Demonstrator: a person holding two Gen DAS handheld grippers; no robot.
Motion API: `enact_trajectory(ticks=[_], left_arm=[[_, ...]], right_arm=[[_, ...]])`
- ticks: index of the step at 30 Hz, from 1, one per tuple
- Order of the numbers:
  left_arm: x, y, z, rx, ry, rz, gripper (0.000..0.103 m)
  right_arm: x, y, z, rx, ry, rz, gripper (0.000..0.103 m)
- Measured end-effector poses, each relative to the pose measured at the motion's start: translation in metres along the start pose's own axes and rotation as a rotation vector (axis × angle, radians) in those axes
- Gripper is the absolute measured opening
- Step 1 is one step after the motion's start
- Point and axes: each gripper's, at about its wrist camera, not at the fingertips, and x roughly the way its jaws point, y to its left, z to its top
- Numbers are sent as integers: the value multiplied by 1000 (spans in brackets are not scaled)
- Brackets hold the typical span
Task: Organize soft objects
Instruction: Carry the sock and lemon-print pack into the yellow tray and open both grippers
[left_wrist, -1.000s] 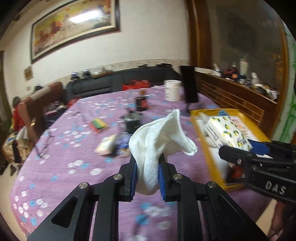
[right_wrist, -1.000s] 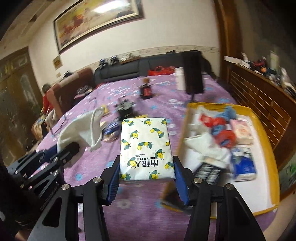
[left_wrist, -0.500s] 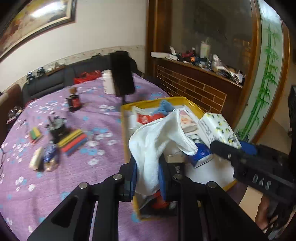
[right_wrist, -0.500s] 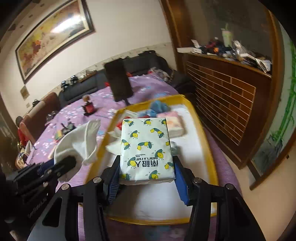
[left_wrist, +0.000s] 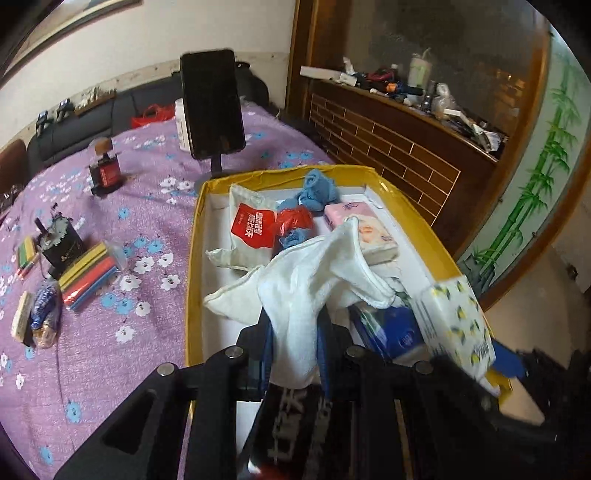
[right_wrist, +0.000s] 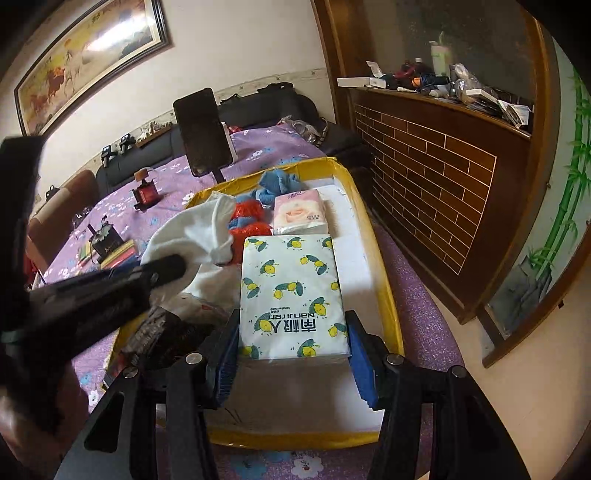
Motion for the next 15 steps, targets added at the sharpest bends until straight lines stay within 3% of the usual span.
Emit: enact_trajectory(ticks=[6, 8, 13, 15], left_arm=[[12, 5, 0, -22, 26, 11, 24], [10, 6, 0, -27, 21, 5, 31], [-3, 3, 1, -7, -21, 2, 66], [-9, 2, 1, 7, -40, 4, 68]], right_arm=[[8, 11, -4, -33, 17, 5, 57], [9, 13, -5, -41, 22, 5, 58], [7, 16, -4, -43, 17, -12, 63], [3, 17, -3, -46, 2, -18, 73]])
